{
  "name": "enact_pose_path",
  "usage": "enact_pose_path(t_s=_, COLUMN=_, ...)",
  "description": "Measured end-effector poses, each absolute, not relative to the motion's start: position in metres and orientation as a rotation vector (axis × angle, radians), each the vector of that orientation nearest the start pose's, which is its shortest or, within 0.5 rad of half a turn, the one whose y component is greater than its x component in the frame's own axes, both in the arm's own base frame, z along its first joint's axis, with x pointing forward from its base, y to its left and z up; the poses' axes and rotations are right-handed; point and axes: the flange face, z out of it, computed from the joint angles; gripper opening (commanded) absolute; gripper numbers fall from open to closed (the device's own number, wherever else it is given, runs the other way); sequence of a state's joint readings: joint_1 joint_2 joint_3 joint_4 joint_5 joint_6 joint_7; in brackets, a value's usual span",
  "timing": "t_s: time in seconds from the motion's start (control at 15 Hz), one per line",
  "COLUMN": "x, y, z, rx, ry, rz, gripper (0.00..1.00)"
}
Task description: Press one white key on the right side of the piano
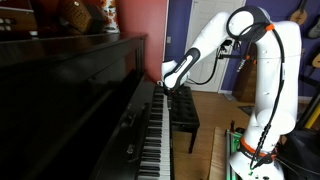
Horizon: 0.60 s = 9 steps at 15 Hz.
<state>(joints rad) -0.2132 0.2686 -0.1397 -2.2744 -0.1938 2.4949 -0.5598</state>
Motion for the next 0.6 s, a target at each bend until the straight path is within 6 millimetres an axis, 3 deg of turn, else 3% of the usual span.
enact_pose_path(t_s=0.6, x=0.51, y=-0.21, z=0.205, rx=-3.084, ry=-0.734, rz=0.173, gripper=0.02)
